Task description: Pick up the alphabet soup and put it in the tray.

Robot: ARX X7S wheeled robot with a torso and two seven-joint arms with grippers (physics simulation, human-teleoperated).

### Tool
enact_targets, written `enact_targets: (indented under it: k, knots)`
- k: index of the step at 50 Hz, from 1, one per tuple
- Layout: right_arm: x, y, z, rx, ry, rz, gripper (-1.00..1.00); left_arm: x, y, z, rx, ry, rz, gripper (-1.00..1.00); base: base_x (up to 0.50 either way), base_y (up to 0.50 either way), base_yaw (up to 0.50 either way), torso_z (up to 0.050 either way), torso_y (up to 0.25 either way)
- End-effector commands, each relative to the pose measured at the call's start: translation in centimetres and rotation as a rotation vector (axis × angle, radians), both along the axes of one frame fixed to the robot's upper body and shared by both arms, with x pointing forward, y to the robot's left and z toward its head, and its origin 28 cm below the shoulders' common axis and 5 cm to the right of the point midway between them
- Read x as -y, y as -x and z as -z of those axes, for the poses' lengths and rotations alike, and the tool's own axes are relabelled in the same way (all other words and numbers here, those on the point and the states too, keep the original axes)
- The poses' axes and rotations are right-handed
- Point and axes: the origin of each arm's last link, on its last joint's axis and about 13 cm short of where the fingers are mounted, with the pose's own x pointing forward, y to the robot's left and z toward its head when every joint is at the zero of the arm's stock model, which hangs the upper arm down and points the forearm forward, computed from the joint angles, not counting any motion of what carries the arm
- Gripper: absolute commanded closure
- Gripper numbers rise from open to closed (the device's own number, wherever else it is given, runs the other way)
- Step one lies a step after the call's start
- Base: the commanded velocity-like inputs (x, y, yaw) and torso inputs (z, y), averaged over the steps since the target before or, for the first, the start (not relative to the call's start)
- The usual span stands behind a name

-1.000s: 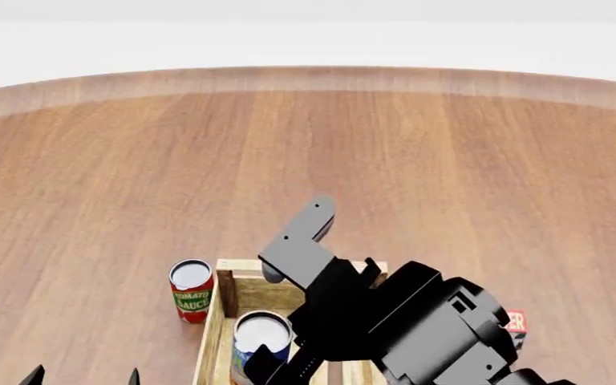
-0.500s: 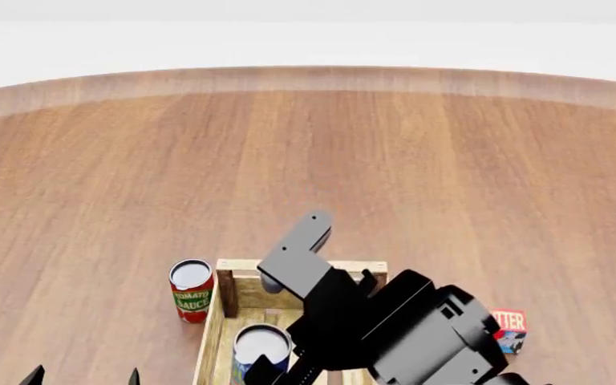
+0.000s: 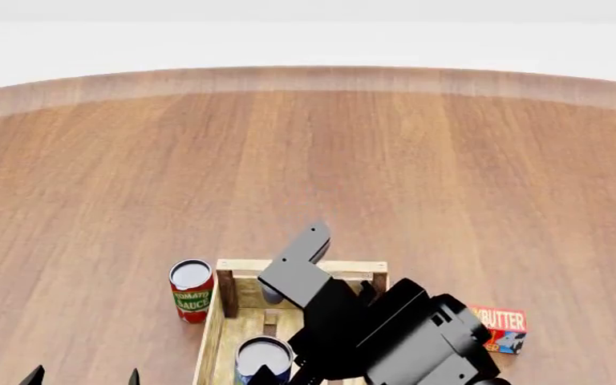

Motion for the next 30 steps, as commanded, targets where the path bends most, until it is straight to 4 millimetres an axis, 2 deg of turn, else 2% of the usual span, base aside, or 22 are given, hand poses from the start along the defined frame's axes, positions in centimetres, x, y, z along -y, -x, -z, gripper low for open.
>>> enact_targets:
  k: [1, 30]
  knots:
    - [-0.2, -0.2, 0.2, 0.002, -0.010, -0.017, 1.00, 0.0, 0.0, 0.0, 0.000, 0.000, 0.000, -1.00, 0.00, 0.00, 0.00, 0.000, 0.000]
    - [-0.1, -0.3, 1.2, -0.024, -0.007, -0.019, 1.00, 0.0, 0.0, 0.0, 0.000, 0.000, 0.000, -1.00, 0.00, 0.00, 0.00, 0.000, 0.000]
